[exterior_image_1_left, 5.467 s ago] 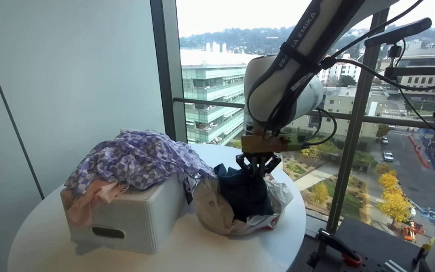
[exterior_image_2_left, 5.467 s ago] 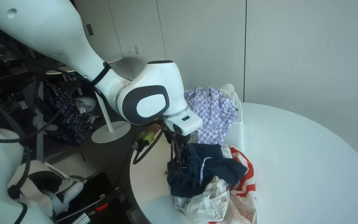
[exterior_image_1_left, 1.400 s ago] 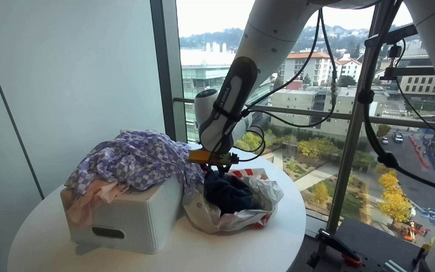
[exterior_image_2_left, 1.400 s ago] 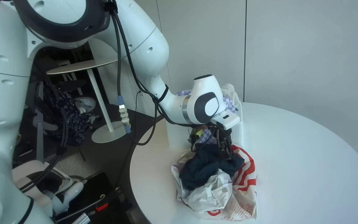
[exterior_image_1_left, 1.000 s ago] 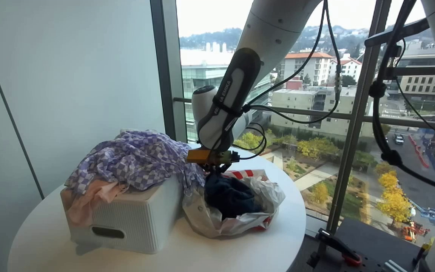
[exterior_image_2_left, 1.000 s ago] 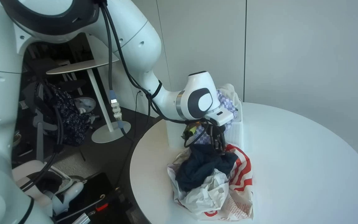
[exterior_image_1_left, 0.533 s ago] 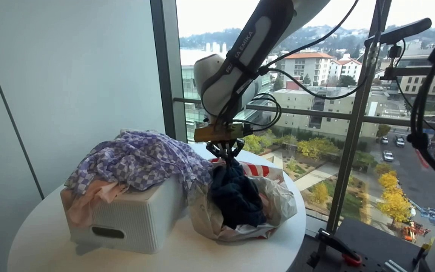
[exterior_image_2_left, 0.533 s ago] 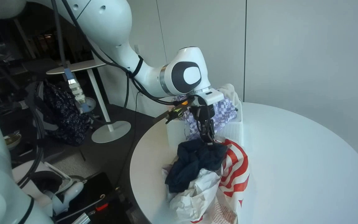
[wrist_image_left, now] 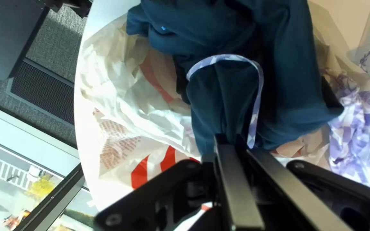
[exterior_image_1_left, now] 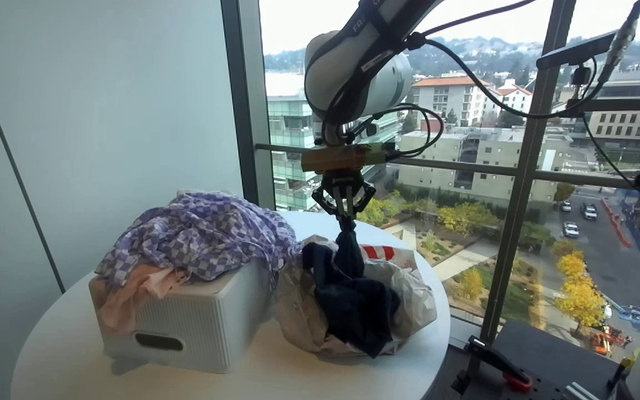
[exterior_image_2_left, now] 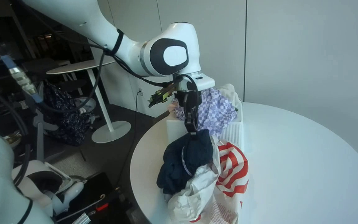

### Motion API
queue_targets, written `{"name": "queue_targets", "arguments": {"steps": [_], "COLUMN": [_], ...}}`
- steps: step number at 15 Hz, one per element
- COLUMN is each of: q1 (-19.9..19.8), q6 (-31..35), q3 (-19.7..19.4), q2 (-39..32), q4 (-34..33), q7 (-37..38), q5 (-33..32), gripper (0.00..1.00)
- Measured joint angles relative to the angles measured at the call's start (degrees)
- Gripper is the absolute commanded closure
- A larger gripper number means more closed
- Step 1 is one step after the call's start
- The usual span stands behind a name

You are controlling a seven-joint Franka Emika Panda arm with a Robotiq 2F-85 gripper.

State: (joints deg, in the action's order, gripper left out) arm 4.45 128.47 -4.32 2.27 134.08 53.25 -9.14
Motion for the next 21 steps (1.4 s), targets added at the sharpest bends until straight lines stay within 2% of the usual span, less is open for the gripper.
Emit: {"name": "queue_targets", "arguments": {"steps": [3, 4, 6, 11, 15, 18, 19, 21], "q1": [-2.14, -2.39, -2.43, -2.03, -2.04, -2.05, -1.91, -0.85], "q6": [-0.06, -0.05, -0.04, -0.05, 0.61, 5.41, 7.93, 12.06], "q3": [0.29, 0.36, 0.86, 3.89, 4.45, 4.27, 3.99, 2.45], "q2": [-2.37, -3.36, -4.69, -5.20, -10.19, -16.38, -18.45, -22.06], "q4": [-0.05, -0.07, -0.08, 0.43, 0.76, 0.28, -0.04, -1.14], "q7": [4.41, 4.72, 4.10, -2.86, -6.61, -8.11, -8.05, -6.94], "q5": [-6.38, -6.64, -5.28, 2.43, 6.56, 8.39, 7.68, 4.19], "gripper": [0.91, 0.92, 0.93, 0.92, 0.91, 0.90, 0.92, 0.88]}}
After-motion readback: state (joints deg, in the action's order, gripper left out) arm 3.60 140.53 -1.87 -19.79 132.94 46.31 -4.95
